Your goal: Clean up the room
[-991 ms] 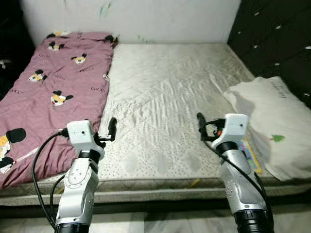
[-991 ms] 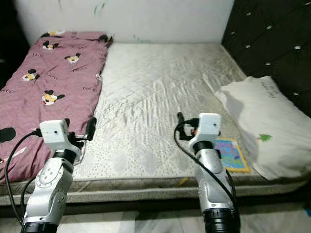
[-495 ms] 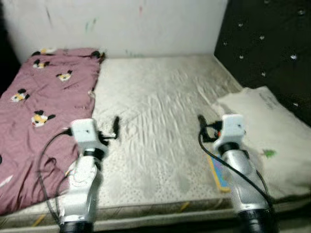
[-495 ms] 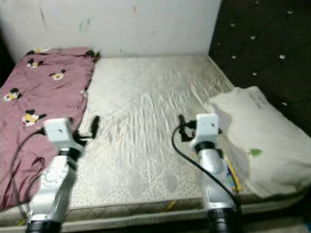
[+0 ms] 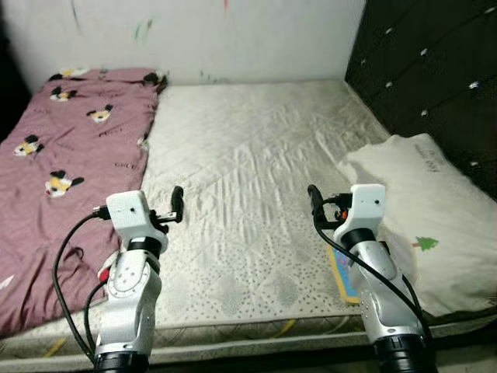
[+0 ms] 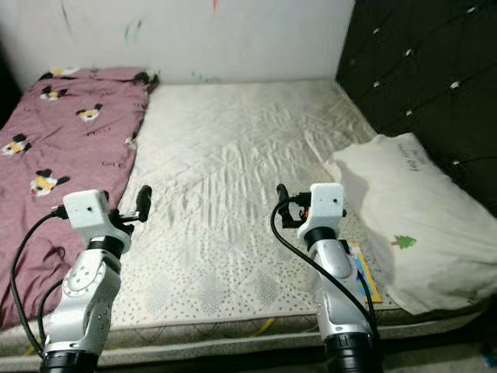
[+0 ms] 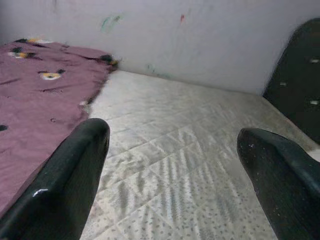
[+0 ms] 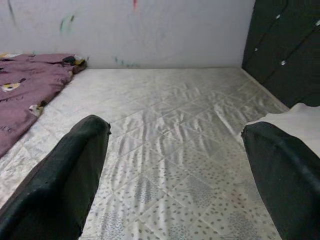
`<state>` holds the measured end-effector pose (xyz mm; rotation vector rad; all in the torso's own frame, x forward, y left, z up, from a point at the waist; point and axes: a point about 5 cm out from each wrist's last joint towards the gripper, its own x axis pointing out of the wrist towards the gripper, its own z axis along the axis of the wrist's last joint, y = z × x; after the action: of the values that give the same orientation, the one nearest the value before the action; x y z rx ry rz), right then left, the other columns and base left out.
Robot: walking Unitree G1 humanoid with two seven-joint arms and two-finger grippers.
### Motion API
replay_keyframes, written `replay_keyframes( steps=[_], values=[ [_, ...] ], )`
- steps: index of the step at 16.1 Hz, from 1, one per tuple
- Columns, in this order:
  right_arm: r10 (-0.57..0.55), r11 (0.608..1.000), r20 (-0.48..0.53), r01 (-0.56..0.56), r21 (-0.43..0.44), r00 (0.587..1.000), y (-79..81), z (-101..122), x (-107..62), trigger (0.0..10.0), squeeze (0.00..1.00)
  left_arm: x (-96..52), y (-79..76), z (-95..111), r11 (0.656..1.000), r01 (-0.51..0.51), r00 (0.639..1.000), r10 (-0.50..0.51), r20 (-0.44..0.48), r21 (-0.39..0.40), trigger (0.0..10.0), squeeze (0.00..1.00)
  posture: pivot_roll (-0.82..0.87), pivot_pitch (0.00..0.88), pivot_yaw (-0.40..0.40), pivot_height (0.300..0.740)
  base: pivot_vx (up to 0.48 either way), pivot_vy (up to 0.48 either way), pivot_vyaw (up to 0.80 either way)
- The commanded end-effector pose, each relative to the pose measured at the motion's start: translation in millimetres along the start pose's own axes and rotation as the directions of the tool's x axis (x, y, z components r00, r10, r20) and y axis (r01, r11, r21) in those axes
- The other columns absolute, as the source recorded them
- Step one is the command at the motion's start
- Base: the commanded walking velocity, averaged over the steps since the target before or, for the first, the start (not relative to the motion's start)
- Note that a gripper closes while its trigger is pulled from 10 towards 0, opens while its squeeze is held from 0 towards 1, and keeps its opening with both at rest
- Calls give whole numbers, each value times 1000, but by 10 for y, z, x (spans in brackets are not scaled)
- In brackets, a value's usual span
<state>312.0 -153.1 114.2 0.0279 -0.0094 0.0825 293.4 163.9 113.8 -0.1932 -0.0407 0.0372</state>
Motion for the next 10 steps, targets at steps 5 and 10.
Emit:
replay_keyframes(
  steps=[5,10],
  values=[
    [5,1000,4,-5,3,1000,30,14,7,10000,0,15,34,-15,1000,-3,1000,3,-19,16,10000,0,-4,25,1,740,0,480,-320],
    [51,998,6,-51,-32,999,81,24,15,10000,0,31,28,-21,1000,0,1000,0,-22,23,10000,0,-4,23,-1,740,0,480,299]
  ],
)
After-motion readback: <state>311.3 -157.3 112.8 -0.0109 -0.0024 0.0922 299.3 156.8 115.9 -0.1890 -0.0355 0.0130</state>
